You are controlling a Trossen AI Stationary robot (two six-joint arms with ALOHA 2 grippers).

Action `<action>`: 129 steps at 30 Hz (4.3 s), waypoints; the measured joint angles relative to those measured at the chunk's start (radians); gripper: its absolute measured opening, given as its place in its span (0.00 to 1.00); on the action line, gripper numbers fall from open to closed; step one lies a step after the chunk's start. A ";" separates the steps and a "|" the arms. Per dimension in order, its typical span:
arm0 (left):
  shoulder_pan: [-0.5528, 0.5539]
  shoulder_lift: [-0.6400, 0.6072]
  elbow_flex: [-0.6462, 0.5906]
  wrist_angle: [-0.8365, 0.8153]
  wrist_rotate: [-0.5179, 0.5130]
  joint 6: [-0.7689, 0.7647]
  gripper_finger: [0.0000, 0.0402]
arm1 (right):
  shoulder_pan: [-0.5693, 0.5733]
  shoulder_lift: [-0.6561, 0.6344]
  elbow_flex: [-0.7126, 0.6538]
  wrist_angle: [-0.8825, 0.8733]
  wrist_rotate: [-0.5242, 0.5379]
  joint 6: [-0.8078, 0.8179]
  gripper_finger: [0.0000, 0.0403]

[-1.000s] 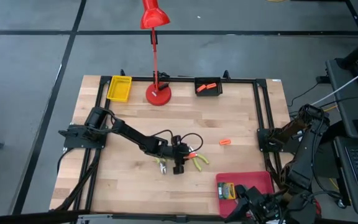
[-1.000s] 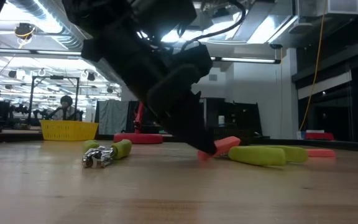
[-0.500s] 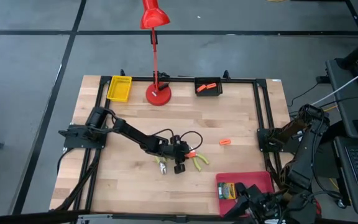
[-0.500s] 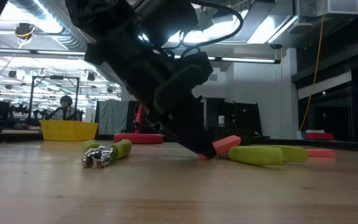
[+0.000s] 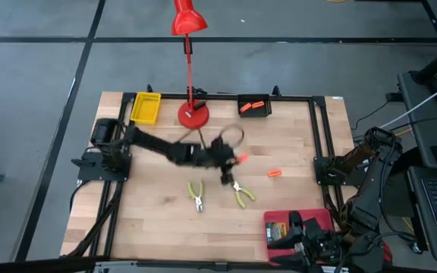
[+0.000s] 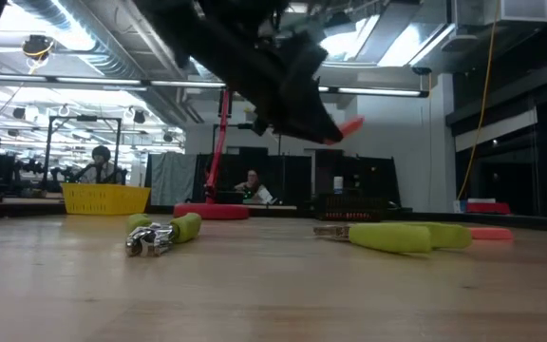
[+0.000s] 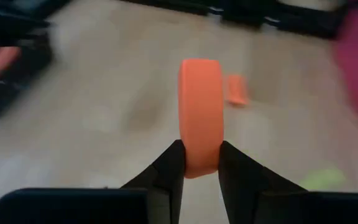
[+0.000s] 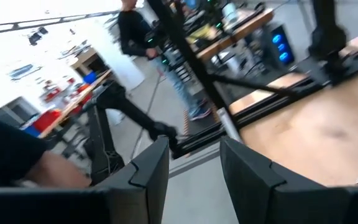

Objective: Pick & Place School Supplies
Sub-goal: Put the orange eraser into the black bin

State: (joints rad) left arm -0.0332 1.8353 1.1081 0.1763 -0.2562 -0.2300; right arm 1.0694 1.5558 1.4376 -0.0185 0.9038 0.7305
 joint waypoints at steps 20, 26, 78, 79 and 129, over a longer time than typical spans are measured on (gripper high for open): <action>0.566 0.393 0.601 -0.149 0.437 0.078 0.20 | -0.040 -0.003 0.000 0.006 0.135 0.002 0.36; 0.564 0.536 0.830 -0.367 0.465 0.107 0.22 | -0.048 -0.003 0.000 0.019 0.136 0.003 0.36; -0.120 -0.641 0.102 -0.843 0.237 0.176 0.21 | -0.495 -0.329 -0.089 -1.452 -0.644 0.091 0.36; -0.130 -0.636 0.102 -0.828 0.212 0.180 0.20 | -0.524 -0.357 -0.105 -1.427 -0.708 0.050 0.36; -0.479 -0.678 0.021 -0.905 -0.259 -0.444 0.19 | -0.905 -0.228 -0.930 -0.441 -0.803 -0.604 0.36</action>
State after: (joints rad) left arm -0.5117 1.1576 1.1286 -0.7288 -0.5156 -0.6738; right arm 0.1642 1.3282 0.5079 -0.4593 0.1011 0.1267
